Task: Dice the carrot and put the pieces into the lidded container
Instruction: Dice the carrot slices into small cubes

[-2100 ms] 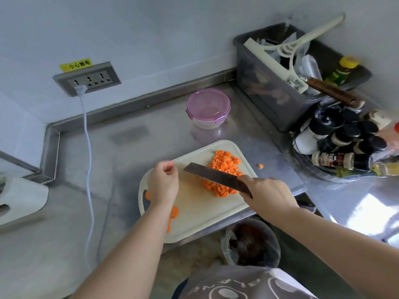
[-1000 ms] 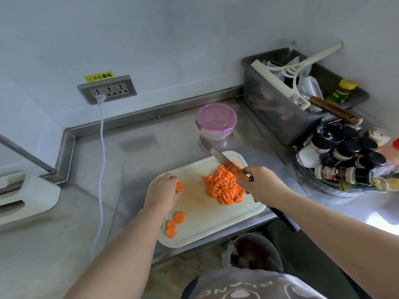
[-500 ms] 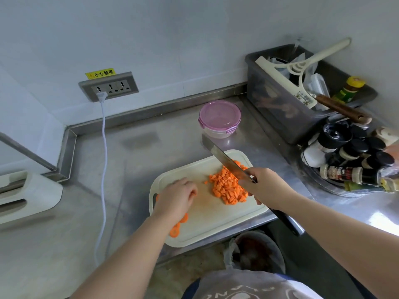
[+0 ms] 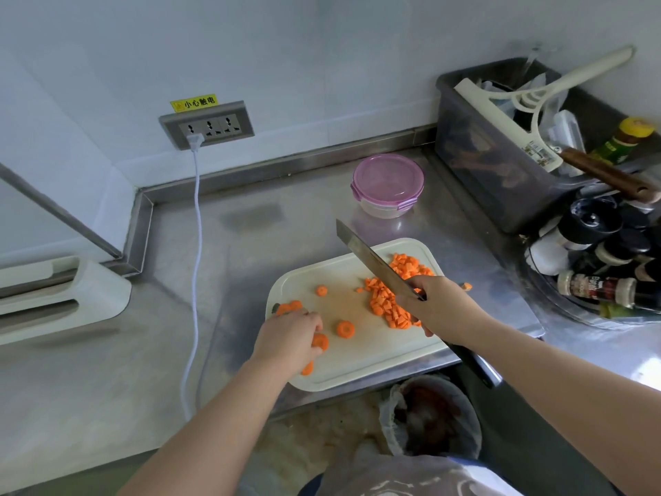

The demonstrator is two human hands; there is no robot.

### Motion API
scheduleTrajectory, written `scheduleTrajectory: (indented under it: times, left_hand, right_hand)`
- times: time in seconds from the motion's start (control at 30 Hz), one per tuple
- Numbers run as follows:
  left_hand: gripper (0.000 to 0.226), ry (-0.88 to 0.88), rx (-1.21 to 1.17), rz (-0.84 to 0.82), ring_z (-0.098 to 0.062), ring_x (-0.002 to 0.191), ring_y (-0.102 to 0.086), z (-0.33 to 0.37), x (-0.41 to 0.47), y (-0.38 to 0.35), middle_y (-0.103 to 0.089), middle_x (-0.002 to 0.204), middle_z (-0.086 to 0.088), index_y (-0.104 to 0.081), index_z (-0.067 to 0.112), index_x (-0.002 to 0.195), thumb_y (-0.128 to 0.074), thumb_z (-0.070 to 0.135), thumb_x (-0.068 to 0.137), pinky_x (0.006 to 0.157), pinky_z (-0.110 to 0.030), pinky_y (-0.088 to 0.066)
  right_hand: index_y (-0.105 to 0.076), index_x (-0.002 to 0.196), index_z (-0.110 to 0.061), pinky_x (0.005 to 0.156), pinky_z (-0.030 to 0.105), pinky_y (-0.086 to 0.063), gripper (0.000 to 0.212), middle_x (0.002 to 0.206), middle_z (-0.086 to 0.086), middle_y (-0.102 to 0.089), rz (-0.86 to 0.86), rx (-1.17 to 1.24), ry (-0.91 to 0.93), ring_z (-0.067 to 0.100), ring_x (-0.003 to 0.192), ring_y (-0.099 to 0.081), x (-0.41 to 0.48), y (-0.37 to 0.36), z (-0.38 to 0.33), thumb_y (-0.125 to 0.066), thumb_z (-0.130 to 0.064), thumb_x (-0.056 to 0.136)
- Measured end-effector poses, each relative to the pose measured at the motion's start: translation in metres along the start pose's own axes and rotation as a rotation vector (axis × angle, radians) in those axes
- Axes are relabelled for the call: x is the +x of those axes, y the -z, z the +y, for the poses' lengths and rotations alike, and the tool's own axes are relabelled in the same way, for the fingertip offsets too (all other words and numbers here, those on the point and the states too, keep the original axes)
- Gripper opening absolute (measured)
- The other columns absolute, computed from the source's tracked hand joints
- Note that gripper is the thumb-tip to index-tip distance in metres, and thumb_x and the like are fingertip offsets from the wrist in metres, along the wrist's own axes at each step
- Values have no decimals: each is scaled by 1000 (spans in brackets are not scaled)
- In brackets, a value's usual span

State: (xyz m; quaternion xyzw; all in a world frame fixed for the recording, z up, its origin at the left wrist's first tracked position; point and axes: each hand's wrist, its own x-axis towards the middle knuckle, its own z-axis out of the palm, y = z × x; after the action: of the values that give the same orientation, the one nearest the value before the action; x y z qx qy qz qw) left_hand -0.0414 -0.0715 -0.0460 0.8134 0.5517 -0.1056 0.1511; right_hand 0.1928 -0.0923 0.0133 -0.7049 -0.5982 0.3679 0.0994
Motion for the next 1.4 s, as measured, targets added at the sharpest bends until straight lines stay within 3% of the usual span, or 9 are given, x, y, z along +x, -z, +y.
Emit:
scheduleTrajectory:
  times: [0.2, 0.4, 0.53, 0.8, 0.93, 1.07, 1.2, 1.27, 1.4]
  left_hand:
    - [28, -47, -10, 15, -16, 109, -50, 2, 0, -3, -51, 117, 8, -54, 28, 118, -53, 32, 90, 89, -29, -38]
    - [17, -41, -398, -23, -11, 98, -57, 15, 16, -1, -57, 106, 6, -67, 20, 105, -58, 19, 91, 85, -21, -43]
    - [19, 33, -470, -21, -11, 104, -57, 23, 25, -3, -61, 109, 5, -64, 20, 108, -59, 17, 91, 90, -25, -45]
    - [32, -24, -239, -103, -18, 110, -54, 34, 32, 0, -50, 122, 2, -56, 24, 120, -61, 24, 89, 89, -29, -45]
    - [15, -63, -192, 103, -18, 94, -59, 34, 26, -2, -49, 117, 4, -59, 23, 106, -51, 19, 94, 77, -34, -51]
    - [16, -128, -48, 144, -20, 88, -58, 34, 19, -10, -46, 117, 3, -54, 22, 107, -47, 15, 95, 64, -28, -40]
    - [22, -169, -74, 135, -16, 103, -55, 28, 10, -11, -51, 118, 8, -56, 27, 113, -51, 21, 92, 77, -28, -43]
    - [25, -63, -226, 154, -11, 104, -57, 17, 8, -9, -57, 116, 13, -60, 30, 112, -55, 22, 89, 81, -29, -48]
    - [28, 294, -490, 299, -19, 96, -61, -20, 6, -7, -58, 106, 4, -61, 21, 109, -60, 9, 83, 81, -36, -51]
  right_hand:
    - [-53, 90, -27, 43, 18, -36, 8, 73, -2, -62, 3, 7, -13, 10, 45, -55, -1, -4, -2, -51, -34, 95]
    - [-50, 81, -29, 39, 12, -34, 15, 70, -2, -62, 24, 54, -15, 9, 44, -52, -8, -3, 2, -52, -32, 95]
    - [-53, 90, -27, 39, 11, -35, 8, 71, -2, -62, 23, 75, -42, 8, 47, -52, -11, -1, 7, -52, -32, 96]
    - [-55, 99, -24, 44, 17, -41, 10, 71, -1, -62, 12, 92, -81, 11, 49, -54, -11, -4, 12, -52, -33, 96]
    - [-56, 102, -24, 44, 15, -40, 11, 73, -2, -62, 11, 80, -67, 10, 49, -54, -10, -4, 11, -51, -33, 96]
    - [-56, 99, -25, 41, 13, -38, 9, 73, -1, -63, 12, 76, -55, 9, 47, -53, -9, -4, 9, -51, -32, 96]
    - [-56, 95, -26, 40, 13, -36, 8, 72, -2, -62, -1, 73, -47, 9, 47, -53, -8, -4, 7, -51, -32, 96]
    - [-54, 88, -27, 39, 13, -36, 11, 71, -3, -62, -1, 65, -41, 9, 46, -53, -8, -3, 6, -51, -33, 96]
    - [-46, 72, -31, 36, 11, -33, 25, 70, -1, -61, 18, 90, -22, 10, 45, -51, -9, -1, 3, -52, -30, 96]
